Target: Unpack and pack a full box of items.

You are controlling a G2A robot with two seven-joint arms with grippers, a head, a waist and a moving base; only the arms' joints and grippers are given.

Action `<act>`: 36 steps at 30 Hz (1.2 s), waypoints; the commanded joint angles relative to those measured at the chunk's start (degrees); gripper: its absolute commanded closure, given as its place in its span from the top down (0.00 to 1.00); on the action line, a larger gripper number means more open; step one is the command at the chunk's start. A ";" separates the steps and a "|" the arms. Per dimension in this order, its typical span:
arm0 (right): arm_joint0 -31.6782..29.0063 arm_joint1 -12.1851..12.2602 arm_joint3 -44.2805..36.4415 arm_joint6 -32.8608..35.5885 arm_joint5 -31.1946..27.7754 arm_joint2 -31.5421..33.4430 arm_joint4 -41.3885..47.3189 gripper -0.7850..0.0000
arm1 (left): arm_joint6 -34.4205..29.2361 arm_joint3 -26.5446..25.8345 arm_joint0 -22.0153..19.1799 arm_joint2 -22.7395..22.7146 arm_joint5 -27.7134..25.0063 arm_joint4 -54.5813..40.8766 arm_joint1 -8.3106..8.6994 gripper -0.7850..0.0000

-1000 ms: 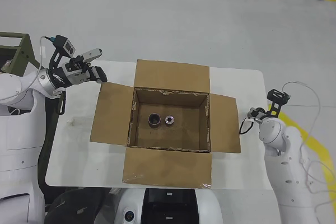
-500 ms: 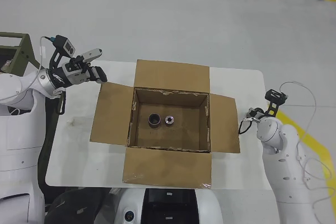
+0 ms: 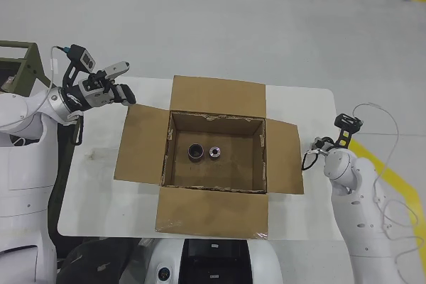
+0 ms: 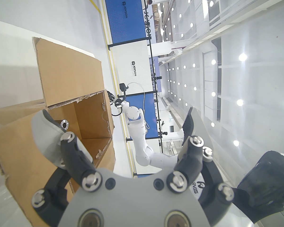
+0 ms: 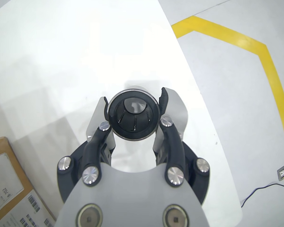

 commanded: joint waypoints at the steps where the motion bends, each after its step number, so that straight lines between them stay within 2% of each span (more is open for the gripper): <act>1: 0.04 -0.01 0.08 -0.04 -0.03 -0.01 0.02 0.32 | 0.00 0.00 0.00 0.00 0.00 0.00 0.00 1.00; 4: 0.11 -0.04 0.22 -0.01 0.14 -0.06 -0.12 0.40 | 0.00 0.00 0.00 0.00 0.00 0.00 0.00 1.00; 13: 0.27 -0.09 0.48 -0.06 -0.02 -0.04 0.00 0.49 | 0.00 0.00 0.00 0.00 0.00 0.00 0.00 1.00; 15: 0.28 -0.11 0.52 -0.09 -0.03 -0.05 0.00 0.56 | 0.00 0.00 0.00 0.00 0.00 0.00 0.00 1.00; 18: 0.29 -0.13 0.53 -0.07 -0.23 -0.01 0.27 0.56 | 0.00 0.00 0.00 0.00 0.00 0.00 0.00 1.00; 20: 0.28 -0.13 0.54 -0.09 -0.28 0.03 0.29 0.51 | 0.00 0.00 0.00 0.00 0.00 0.00 0.00 1.00; 21: 0.28 -0.13 0.39 -0.27 -0.28 0.09 0.29 0.56 | 0.00 0.00 0.00 0.00 0.00 0.00 0.00 1.00; 24: 0.09 -0.12 -0.47 -0.52 -0.01 0.26 0.03 0.62 | 0.00 0.00 0.00 0.00 0.00 0.00 0.00 1.00; 26: -0.01 -0.09 -1.26 -0.28 0.10 0.32 -0.39 0.71 | 0.00 0.00 0.00 0.00 0.00 0.00 0.00 1.00; 30: -0.43 -0.01 -3.25 -0.38 0.64 0.69 -1.51 0.79 | 0.00 0.00 0.00 0.00 0.00 0.00 0.00 1.00; 36: -2.09 0.04 -8.11 -1.22 2.04 1.29 -3.34 0.82 | 0.00 0.00 0.00 0.00 0.00 0.00 0.00 1.00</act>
